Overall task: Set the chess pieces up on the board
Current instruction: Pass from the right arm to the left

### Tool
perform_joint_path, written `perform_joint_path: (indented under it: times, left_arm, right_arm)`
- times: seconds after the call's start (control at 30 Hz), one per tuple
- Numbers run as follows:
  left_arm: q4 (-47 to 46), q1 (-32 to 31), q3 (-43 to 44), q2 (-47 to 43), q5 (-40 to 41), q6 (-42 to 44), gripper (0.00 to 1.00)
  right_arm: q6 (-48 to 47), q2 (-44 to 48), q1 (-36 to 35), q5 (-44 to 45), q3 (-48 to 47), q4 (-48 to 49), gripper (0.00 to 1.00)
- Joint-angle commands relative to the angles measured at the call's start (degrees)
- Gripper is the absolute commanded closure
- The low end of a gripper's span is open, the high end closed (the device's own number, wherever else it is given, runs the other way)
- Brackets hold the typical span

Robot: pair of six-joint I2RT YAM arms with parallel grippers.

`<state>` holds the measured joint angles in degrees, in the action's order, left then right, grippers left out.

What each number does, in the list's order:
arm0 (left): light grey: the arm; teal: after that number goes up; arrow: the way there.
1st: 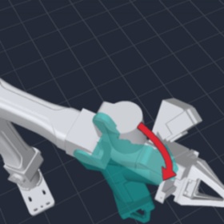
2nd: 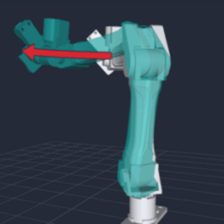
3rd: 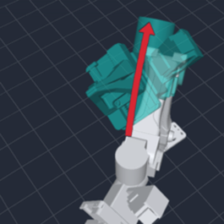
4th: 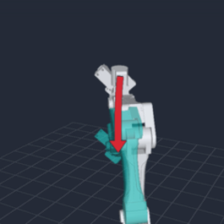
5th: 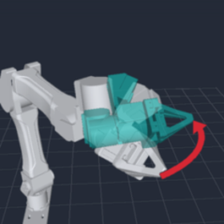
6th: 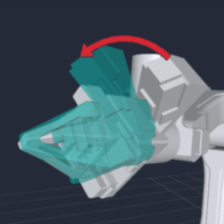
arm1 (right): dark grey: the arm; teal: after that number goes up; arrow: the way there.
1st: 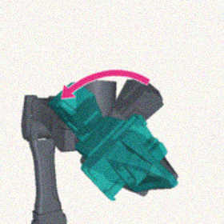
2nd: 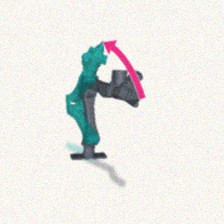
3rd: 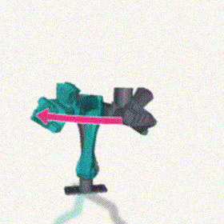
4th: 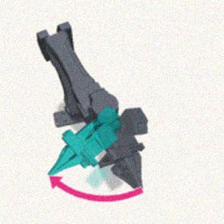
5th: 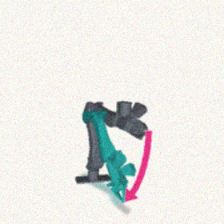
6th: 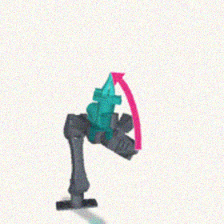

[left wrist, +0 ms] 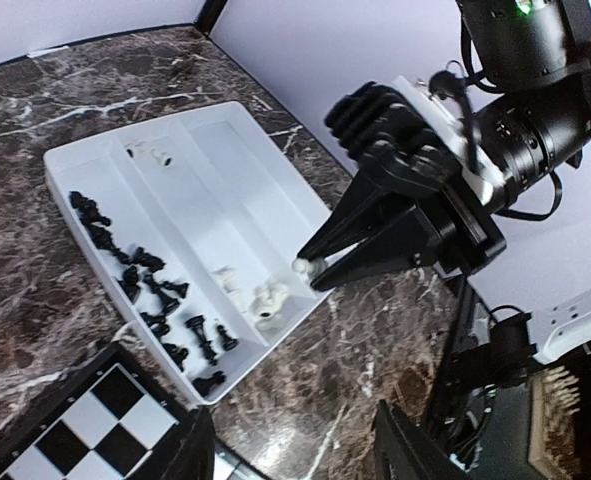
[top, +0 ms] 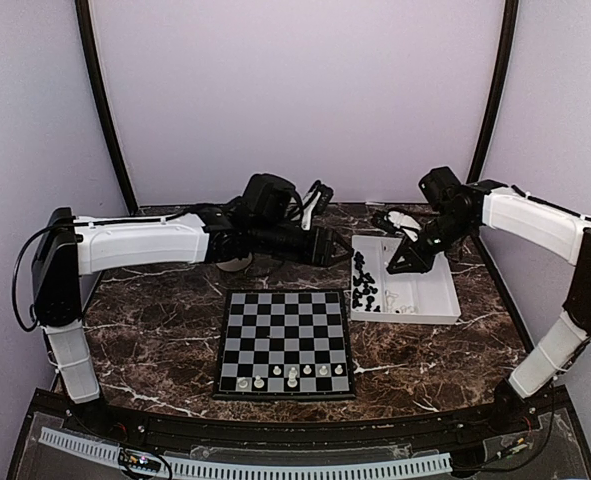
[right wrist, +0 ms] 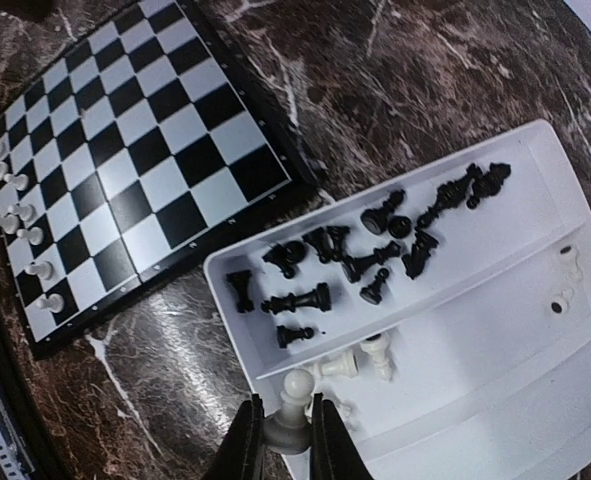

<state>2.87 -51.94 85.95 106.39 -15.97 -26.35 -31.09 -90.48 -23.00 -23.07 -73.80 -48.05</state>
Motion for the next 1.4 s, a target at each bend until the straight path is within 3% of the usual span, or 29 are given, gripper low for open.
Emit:
perform_joint_path:
  times: [0.0,0.73,1.07,1.37]
  left_arm:
    - [-11.2,0.7,0.5,3.2,-9.9,-9.2,0.45]
    - [-21.3,0.7,1.5,9.5,-18.8,-20.8,0.58]
    - [-25.6,0.9,0.1,10.1,-21.0,-23.2,0.79]
    - [-25.2,1.1,-0.7,10.1,-20.6,-24.6,0.73]
  right_arm:
    - [-5.5,3.7,-1.9,-11.1,-0.8,-0.7,0.9]
    - [-5.7,5.6,-6.5,-12.6,-2.9,0.1,0.89]
    - [-5.0,5.5,-7.0,-13.1,-2.9,0.5,0.89]
    - [-4.3,5.6,-7.0,-12.9,-3.2,1.1,0.89]
